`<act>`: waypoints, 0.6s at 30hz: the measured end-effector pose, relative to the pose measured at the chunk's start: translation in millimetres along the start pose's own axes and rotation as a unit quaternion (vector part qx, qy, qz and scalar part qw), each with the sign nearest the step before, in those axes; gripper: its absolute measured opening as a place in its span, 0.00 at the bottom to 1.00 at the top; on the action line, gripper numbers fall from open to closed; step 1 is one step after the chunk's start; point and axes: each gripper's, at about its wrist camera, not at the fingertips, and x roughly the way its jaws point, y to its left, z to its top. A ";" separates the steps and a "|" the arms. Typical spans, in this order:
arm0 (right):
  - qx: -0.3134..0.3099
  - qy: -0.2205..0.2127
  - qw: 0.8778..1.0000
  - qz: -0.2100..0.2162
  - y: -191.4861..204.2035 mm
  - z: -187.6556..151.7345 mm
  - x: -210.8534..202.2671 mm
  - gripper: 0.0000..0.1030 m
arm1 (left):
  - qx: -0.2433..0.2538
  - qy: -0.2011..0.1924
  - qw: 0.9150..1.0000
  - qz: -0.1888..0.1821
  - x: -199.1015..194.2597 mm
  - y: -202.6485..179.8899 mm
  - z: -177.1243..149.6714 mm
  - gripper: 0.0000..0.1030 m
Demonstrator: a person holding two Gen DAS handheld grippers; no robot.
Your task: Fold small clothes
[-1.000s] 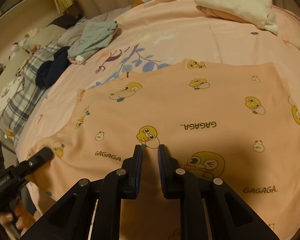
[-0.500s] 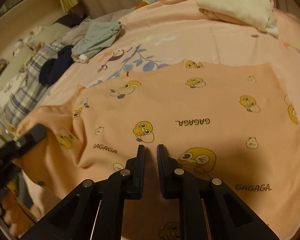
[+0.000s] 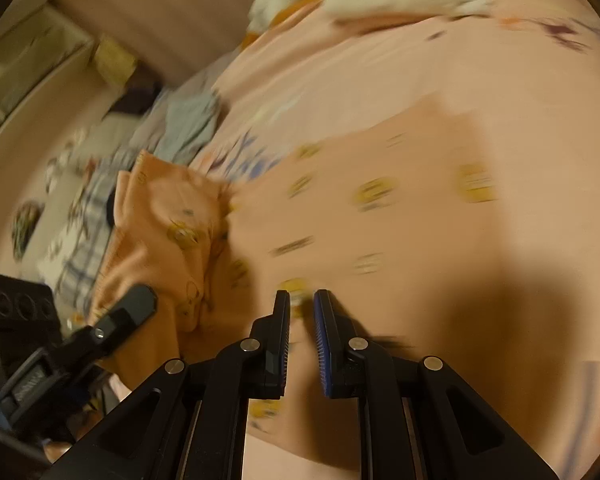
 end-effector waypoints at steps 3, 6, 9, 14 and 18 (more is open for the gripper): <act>0.057 -0.019 0.998 0.028 -31.8 5.4 -22.9 0.31 | 0.017 0.018 1.000 -0.005 26.1 -18.5 -5.2 0.11; 0.111 -0.039 0.991 0.065 -61.1 7.7 -41.6 0.49 | 0.041 0.064 0.997 -0.015 56.2 -35.9 -19.5 0.11; 0.130 -0.057 0.986 0.089 -74.1 6.6 -51.9 0.61 | 0.067 0.109 0.992 0.000 71.8 -46.3 -37.2 0.14; 0.120 -0.025 0.988 0.095 -64.3 12.2 -35.9 0.63 | 0.032 0.118 0.992 -0.025 52.0 -40.0 -27.9 0.38; 0.103 -0.003 0.991 0.081 -50.8 19.9 -27.1 0.63 | 0.051 0.089 0.995 0.004 15.5 -40.9 -15.6 0.54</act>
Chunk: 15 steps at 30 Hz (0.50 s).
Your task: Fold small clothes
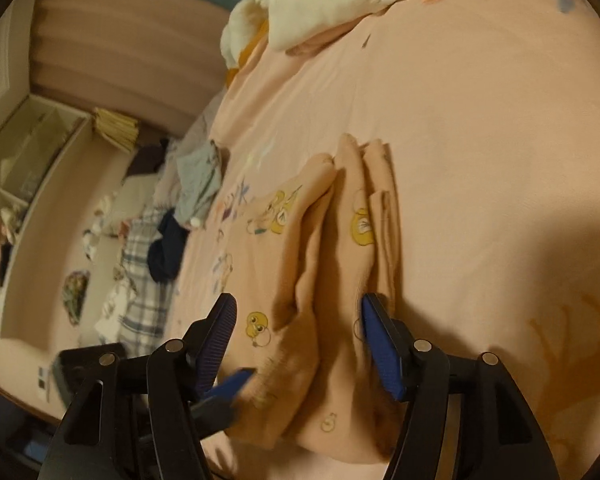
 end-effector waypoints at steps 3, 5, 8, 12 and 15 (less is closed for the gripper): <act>-0.018 -0.019 0.999 -0.029 12.2 0.9 -8.7 0.63 | 0.035 -0.022 0.998 0.053 -20.8 1.7 -2.8 0.61; -0.020 -0.039 0.998 -0.044 16.3 -0.3 -22.0 0.63 | 0.061 -0.033 0.991 0.114 -30.2 7.4 -4.5 0.66; -0.028 -0.053 0.998 -0.032 21.4 -1.5 -28.2 0.63 | 0.060 -0.039 0.984 0.162 -35.4 23.4 -7.5 0.70; -0.031 0.004 0.999 -0.031 21.5 -8.2 2.7 0.63 | 0.026 -0.020 0.989 0.146 -27.6 42.7 -10.5 0.70; 0.005 0.037 0.999 -0.035 4.2 -7.8 30.4 0.63 | 0.017 -0.007 0.992 0.126 -19.5 48.0 -9.4 0.70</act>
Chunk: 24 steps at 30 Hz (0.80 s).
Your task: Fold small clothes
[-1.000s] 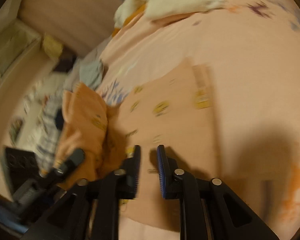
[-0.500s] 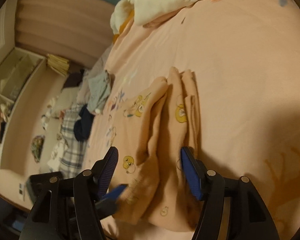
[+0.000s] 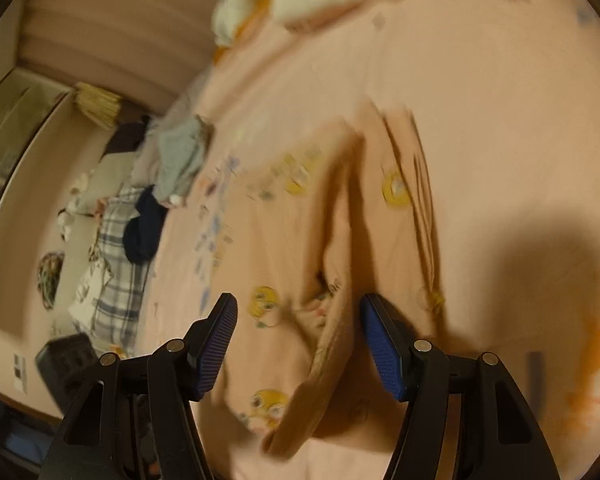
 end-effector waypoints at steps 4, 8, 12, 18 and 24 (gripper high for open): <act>0.014 -0.015 0.999 0.050 -5.2 4.8 5.1 0.36 | -0.004 0.012 1.000 -0.003 7.0 -0.3 0.8 0.70; -0.024 -0.030 0.997 0.067 0.4 6.4 -2.3 0.13 | -0.013 0.011 1.000 0.001 6.6 5.1 1.7 0.70; -0.002 -0.048 0.994 0.094 -9.3 6.3 -4.1 0.12 | -0.027 0.013 1.000 0.003 5.9 11.9 2.0 0.70; -0.008 -0.089 0.994 0.071 -12.0 6.0 -35.8 0.11 | -0.039 0.021 0.999 0.005 8.7 14.0 1.6 0.71; 0.022 -0.076 0.996 0.047 -30.7 0.6 -29.0 0.11 | -0.027 0.031 0.999 0.001 12.4 7.1 -2.7 0.71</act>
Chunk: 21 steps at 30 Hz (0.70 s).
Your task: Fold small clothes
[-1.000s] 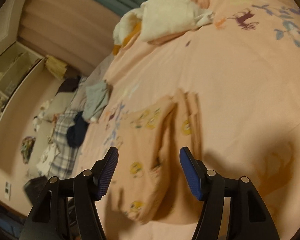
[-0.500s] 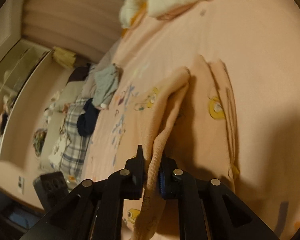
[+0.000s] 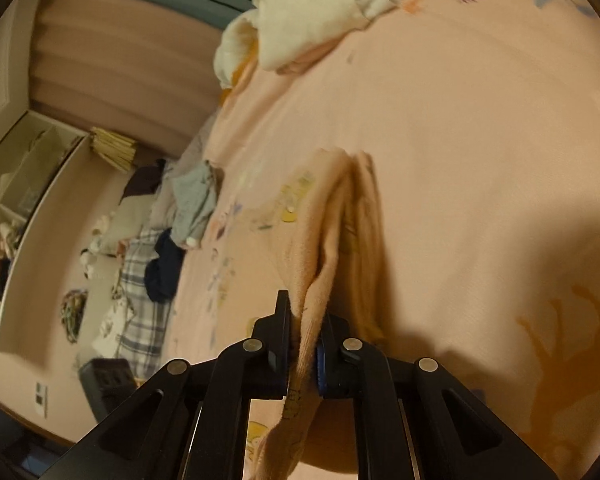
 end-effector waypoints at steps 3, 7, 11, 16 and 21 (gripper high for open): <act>0.011 -0.005 1.000 -0.005 -6.5 -1.0 -1.3 0.11 | 0.006 0.003 1.000 0.003 1.7 -2.2 -1.4 0.71; -0.017 -0.010 0.999 -0.048 0.1 -1.8 -5.7 0.11 | 0.013 0.004 1.000 0.005 2.5 -3.8 -1.9 0.71; -0.041 -0.015 0.994 -0.101 6.1 -3.8 -8.0 0.11 | 0.017 0.005 1.000 0.008 3.7 -4.8 -2.5 0.74; -0.038 -0.031 0.980 -0.192 -3.9 -4.9 -21.9 0.11 | 0.024 0.006 1.000 0.012 4.1 -7.4 -3.7 0.75; -0.038 -0.049 0.975 -0.212 0.3 -4.0 -37.8 0.11 | 0.021 0.007 1.000 0.011 4.6 -7.0 -3.5 0.75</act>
